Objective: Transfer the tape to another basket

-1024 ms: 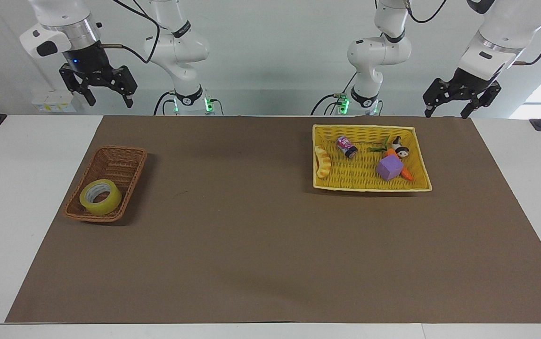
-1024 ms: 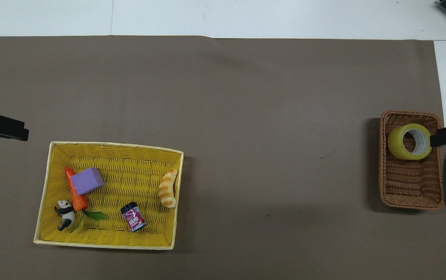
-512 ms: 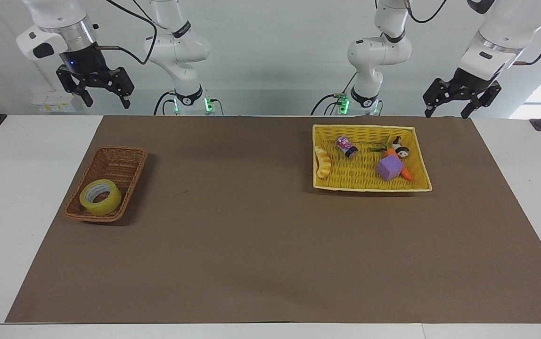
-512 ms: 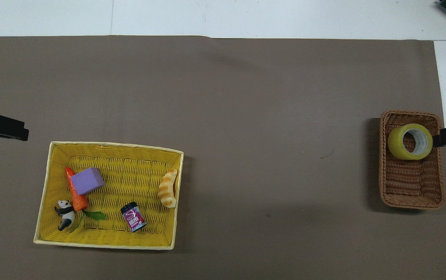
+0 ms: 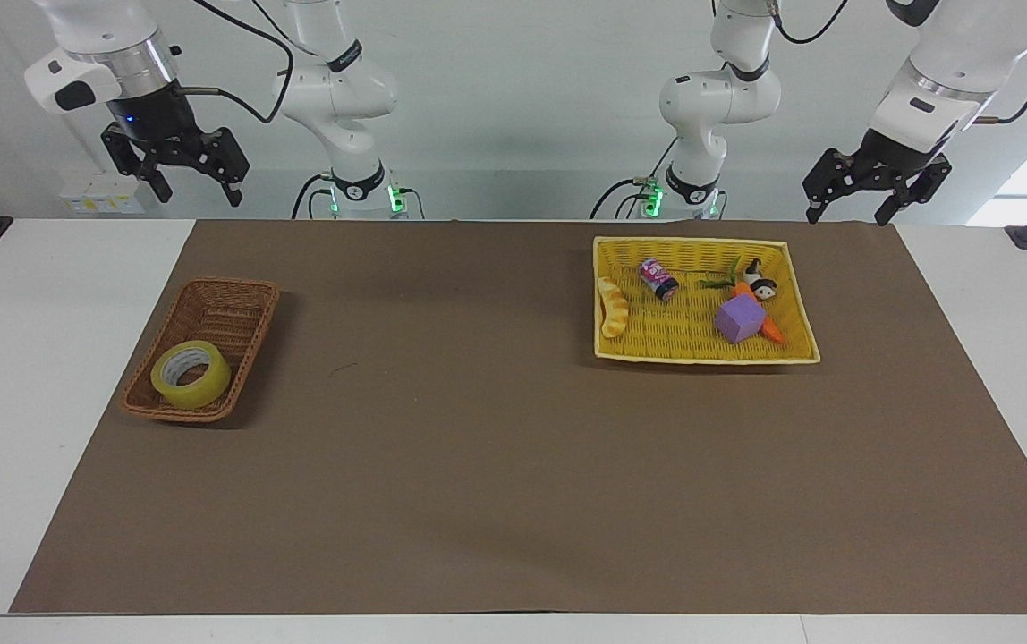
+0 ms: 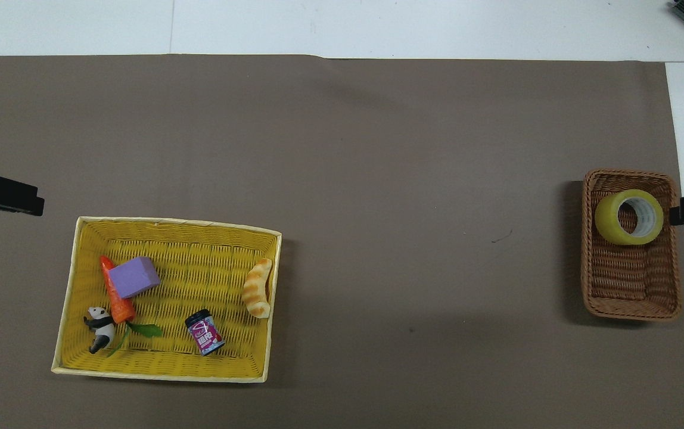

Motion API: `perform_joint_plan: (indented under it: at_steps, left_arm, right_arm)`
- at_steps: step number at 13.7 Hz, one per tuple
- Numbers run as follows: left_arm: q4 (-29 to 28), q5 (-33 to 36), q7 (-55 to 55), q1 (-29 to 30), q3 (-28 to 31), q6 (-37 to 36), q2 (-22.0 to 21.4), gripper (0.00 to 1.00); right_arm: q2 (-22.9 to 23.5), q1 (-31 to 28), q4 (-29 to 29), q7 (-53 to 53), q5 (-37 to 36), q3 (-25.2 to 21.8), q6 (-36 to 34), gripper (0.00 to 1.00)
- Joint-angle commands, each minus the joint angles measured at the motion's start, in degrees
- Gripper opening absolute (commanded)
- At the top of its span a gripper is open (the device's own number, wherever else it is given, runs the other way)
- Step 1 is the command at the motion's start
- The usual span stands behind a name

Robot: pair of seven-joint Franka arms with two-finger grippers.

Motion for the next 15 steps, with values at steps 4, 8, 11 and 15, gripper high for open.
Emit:
perform_joint_plan:
  at_steps: [4, 8, 11, 15]
  left_arm:
    - [-0.2, -0.7, 0.3, 0.9, -0.4, 0.0, -0.4, 1.0]
    - [-0.2, -0.7, 0.3, 0.8, -0.4, 0.0, -0.4, 1.0]
    - [-0.3, -0.7, 0.3, 0.9, -0.4, -0.6, -0.5, 1.0]
    - [-0.7, -0.6, 0.2, 0.9, -0.4, -0.7, -0.9, 1.0]
  right_arm:
    - [-0.6, -0.6, -0.7, -1.4, 0.0, 0.3, 0.2, 1.0]
    - [-0.6, -0.5, -0.8, -1.7, 0.0, 0.4, 0.0, 1.0]
    - [-0.6, -0.5, -0.8, -4.5, -0.4, 0.6, -0.1, 1.0]
    - [-0.6, -0.5, -0.7, -4.4, -0.3, 0.5, 0.3, 1.0]
